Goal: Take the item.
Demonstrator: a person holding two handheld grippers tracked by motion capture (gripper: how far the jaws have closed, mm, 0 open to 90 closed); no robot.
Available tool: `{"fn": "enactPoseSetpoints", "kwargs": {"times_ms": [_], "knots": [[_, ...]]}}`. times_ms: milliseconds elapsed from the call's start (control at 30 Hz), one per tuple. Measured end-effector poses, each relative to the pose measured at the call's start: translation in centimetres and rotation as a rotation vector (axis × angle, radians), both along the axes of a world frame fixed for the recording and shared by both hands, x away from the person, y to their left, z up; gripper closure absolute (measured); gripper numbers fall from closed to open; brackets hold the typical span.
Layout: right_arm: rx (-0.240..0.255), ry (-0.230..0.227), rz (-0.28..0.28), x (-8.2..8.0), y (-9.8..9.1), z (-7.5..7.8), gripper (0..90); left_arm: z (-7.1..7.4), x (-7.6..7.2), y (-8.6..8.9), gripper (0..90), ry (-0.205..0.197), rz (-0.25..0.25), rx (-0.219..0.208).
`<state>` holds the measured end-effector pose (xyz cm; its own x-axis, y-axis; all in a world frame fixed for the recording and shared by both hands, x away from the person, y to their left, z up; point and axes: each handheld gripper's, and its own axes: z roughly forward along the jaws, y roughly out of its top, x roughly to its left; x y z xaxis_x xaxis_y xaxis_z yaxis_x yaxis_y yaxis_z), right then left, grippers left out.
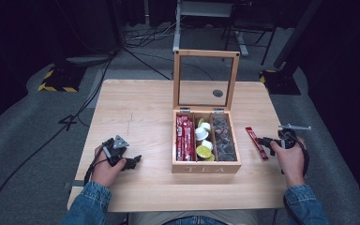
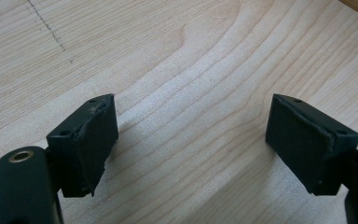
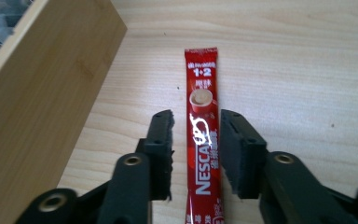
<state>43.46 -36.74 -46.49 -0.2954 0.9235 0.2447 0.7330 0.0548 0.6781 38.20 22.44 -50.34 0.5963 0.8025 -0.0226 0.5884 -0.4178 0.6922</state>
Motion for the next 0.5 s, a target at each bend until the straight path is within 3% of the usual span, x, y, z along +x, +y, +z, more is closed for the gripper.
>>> {"fn": "enactPoseSetpoints", "kwargs": {"times_ms": [67,333,500], "knots": [[-0.004,-0.028,0.017,0.0,0.1,0.2,56.2,0.0,0.1,0.0,16.6,0.001,-0.003,-0.002],[0.066,-0.116,0.052,-0.4,0.3,1.7,39.6,0.0,0.6,0.3,14.7,0.003,-0.018,-0.001],[0.077,-0.16,0.09,-0.8,0.7,3.3,37.0,0.0,0.9,0.3,13.5,0.001,-0.023,0.006]]}}
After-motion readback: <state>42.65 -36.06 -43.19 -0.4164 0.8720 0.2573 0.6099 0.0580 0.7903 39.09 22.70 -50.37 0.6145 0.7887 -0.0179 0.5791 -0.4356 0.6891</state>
